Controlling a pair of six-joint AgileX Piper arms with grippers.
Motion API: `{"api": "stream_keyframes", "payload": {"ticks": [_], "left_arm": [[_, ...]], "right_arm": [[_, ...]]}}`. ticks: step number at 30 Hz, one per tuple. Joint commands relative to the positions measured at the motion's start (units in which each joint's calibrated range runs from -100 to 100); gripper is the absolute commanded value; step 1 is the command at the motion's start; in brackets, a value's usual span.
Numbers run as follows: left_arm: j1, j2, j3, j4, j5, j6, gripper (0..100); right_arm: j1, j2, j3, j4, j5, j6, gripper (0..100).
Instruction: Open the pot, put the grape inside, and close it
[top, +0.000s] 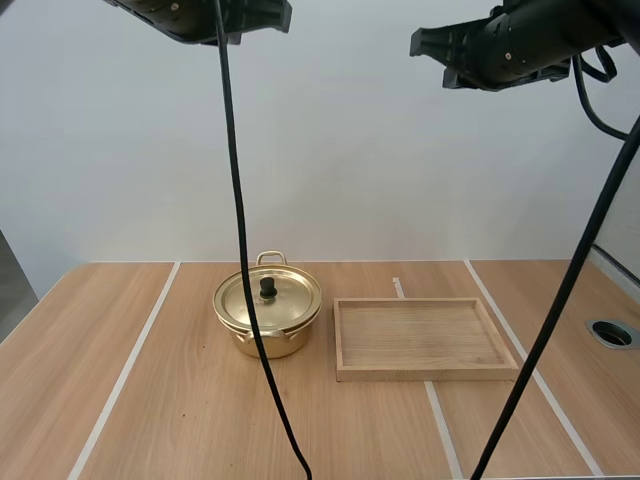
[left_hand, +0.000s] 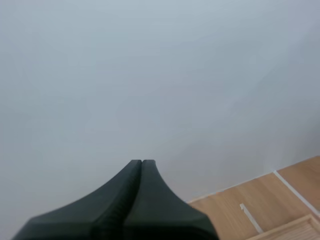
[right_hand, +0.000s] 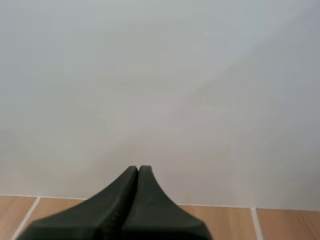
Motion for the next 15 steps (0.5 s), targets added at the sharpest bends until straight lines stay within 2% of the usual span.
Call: {"api": "stream_keyframes", "payload": {"ticks": [1,4,6,9,15], "left_arm": [[-0.16,-3.0,-0.4,-1.3,-3.2,-2.7,0],[-0.16,-5.5,-0.4,5.7,-6.3,-12.5,0],[-0.16,-6.8,-0.4,12.6,-8.5,-19.2,0],[-0.16,-7.7,0.9,20.2,-8.7,-23.8,0],[-0.16,-10.9,12.5,26.0,-11.5,-30.1,0]], "right_arm": [[-0.2,-2.0,-0.3,5.5,2.7,-2.2,0],[-0.2,-3.1,-0.3,8.1,2.4,-3.2,0],[0.3,-4.2,-0.3,8.3,2.4,-3.2,0],[2.6,-5.7,0.2,6.6,2.2,-3.2,0],[9.5,-8.8,6.4,0.8,-7.1,-1.5,0]]}}
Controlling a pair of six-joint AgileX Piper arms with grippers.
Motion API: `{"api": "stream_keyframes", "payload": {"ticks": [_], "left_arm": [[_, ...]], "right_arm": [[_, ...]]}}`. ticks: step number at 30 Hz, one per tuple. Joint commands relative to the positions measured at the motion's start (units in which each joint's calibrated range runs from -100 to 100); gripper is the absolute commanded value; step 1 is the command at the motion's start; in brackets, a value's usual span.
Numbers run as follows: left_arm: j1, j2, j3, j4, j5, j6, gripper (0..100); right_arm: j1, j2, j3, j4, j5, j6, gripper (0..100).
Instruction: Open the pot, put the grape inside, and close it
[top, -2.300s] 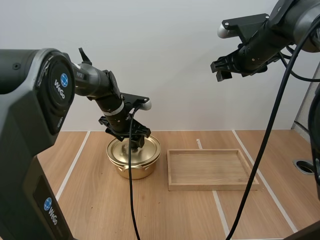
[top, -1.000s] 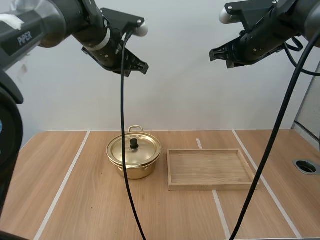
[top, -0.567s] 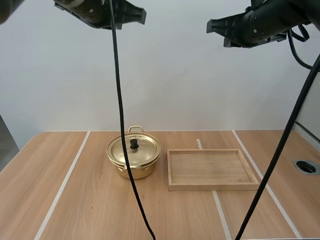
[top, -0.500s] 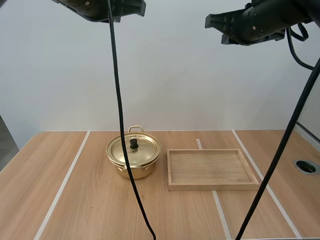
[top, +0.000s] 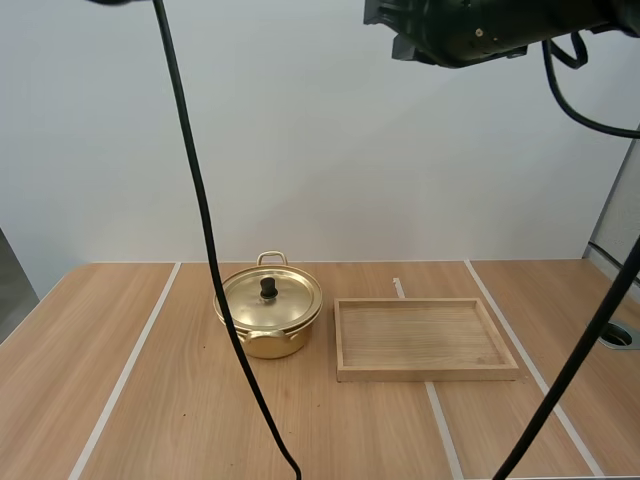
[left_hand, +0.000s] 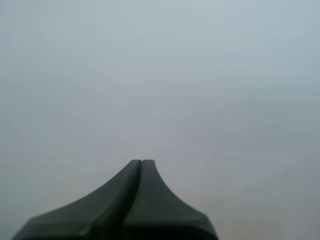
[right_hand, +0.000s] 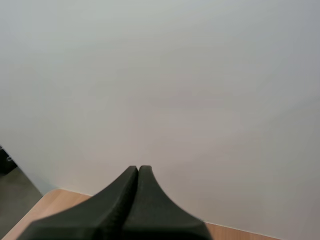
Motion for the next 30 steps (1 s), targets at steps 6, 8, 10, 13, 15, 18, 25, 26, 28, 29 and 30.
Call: {"api": "stream_keyframes", "payload": {"ticks": [6,8,10,13,15,18,25,26,28,29,30], "left_arm": [[-0.16,-7.5,20.4,3.4,-13.8,-3.8,0],[-0.16,-10.7,25.4,3.4,-16.2,-4.1,0],[-0.16,-13.9,29.2,4.0,-16.2,-4.1,0],[-0.09,-18.8,34.0,6.0,-16.4,-4.9,0],[-0.09,-22.4,36.6,6.1,-16.4,-4.9,0],[-0.09,-27.4,40.7,6.1,-14.6,-4.9,0],[-0.09,-37.9,53.5,6.1,-12.0,-4.9,0],[-0.09,-39.4,55.1,6.1,-11.6,-4.9,0],[-0.09,-41.9,58.1,6.1,-10.7,-4.9,0],[-0.09,-43.2,59.3,6.1,-10.3,-4.9,0],[-0.09,-44.4,60.1,6.1,-9.6,-4.9,0]], "right_arm": [[3.7,-9.0,15.1,-15.8,-18.7,4.9,0],[3.7,-12.7,19.4,-16.3,-22.3,4.9,0],[3.7,-15.9,22.7,-16.8,-25.0,4.9,0],[3.7,-20.4,27.0,-17.9,-26.4,4.9,0],[3.7,-23.6,29.9,-18.2,-26.6,4.9,0],[3.6,-28.7,34.7,-18.3,-27.3,4.9,0],[3.2,-39.2,45.8,-18.7,-26.7,4.9,0],[3.1,-40.0,47.1,-18.7,-25.9,4.9,0],[3.1,-41.9,49.8,-18.8,-24.8,4.9,0],[3.1,-42.8,51.1,-19.2,-24.3,4.9,0],[3.1,-43.8,52.2,-19.3,-24.1,4.9,0]]}}
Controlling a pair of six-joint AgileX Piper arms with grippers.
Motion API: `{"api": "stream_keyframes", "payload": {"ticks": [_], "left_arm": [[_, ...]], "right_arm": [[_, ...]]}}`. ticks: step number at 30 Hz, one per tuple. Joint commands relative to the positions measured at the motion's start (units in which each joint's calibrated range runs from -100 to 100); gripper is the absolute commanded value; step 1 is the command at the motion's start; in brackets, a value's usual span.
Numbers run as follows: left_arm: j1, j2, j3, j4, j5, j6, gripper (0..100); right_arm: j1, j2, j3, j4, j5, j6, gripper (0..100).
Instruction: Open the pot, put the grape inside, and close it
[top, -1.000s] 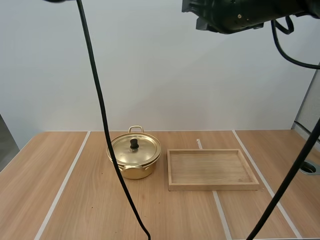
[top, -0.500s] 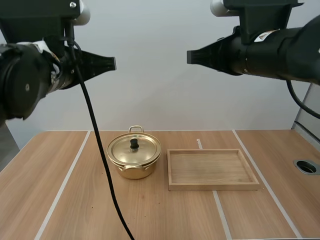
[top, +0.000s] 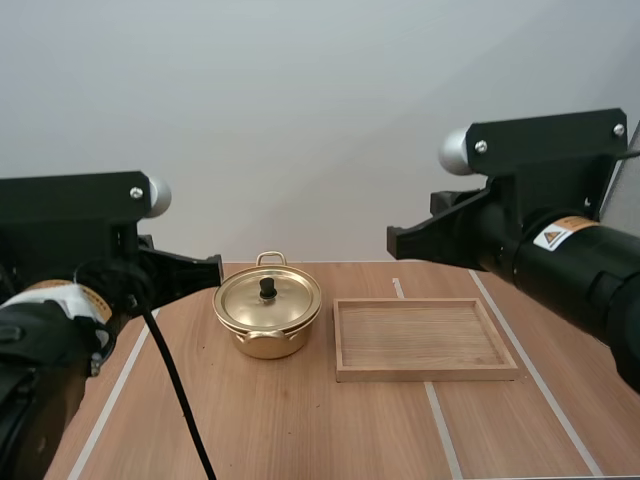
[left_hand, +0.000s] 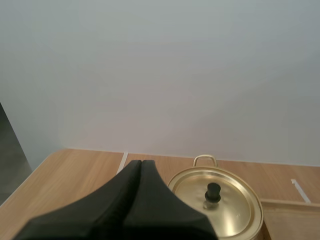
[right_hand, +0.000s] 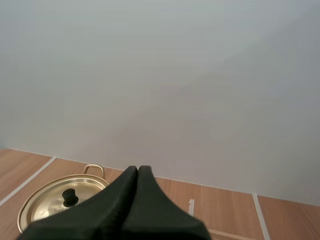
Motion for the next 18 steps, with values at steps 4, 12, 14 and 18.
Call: {"api": "stream_keyframes", "payload": {"ticks": [4,12,14,18], "left_arm": [[0.08,-6.9,3.1,0.5,-0.2,-0.4,0],[0.44,-11.4,7.5,0.5,-10.7,7.7,0],[0.44,-12.6,11.1,0.5,-17.9,7.7,0],[0.44,-13.0,17.3,0.5,-24.5,7.7,0]], "right_arm": [[-1.7,-5.7,7.1,-1.7,-1.1,-0.1,0],[-3.2,-14.4,14.2,-2.5,-17.9,-0.4,0],[-3.2,-14.8,16.5,-2.6,-18.3,-0.4,0],[-3.2,-14.8,21.9,-3.5,-26.8,-0.4,0]]}}
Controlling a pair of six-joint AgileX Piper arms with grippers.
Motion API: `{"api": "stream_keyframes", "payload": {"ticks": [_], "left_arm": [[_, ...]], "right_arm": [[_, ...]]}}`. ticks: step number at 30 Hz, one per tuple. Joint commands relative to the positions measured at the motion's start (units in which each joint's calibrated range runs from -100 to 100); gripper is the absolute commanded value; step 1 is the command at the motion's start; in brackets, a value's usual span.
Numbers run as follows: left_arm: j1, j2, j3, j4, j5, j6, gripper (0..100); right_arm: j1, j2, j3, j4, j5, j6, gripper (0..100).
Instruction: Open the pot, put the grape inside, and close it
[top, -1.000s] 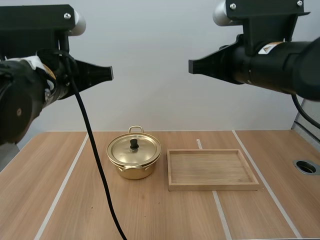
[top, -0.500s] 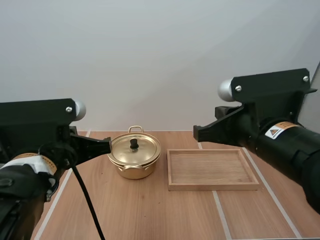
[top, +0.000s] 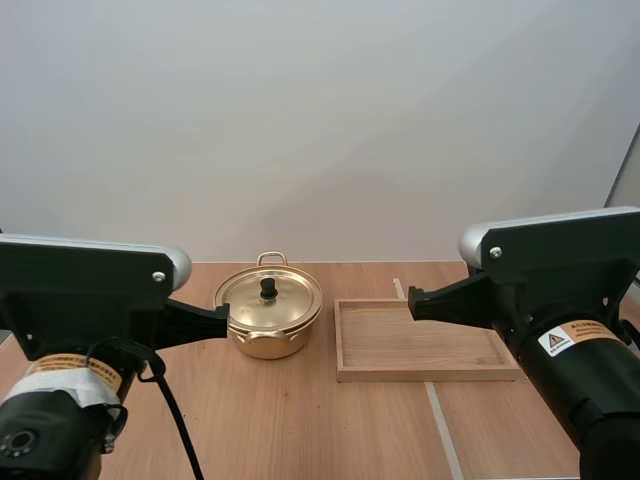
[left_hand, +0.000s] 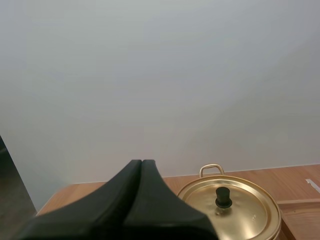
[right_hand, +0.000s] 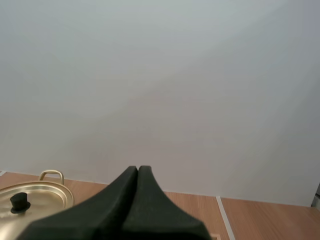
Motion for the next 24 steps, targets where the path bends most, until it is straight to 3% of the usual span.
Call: {"api": "stream_keyframes", "payload": {"ticks": [1,14,24], "left_arm": [[0.04,-0.5,7.2,0.4,-9.4,0.2,0],[0.04,-0.5,18.1,-0.1,-14.0,-2.2,0],[0.28,-0.5,19.2,-1.2,-7.8,-3.6,0]], "right_arm": [[-0.3,-0.5,5.6,-0.7,-11.2,-0.4,0],[-0.3,-0.5,19.0,1.7,-13.6,-0.4,0],[-0.4,-1.3,19.2,0.2,-9.6,-0.4,0]]}}
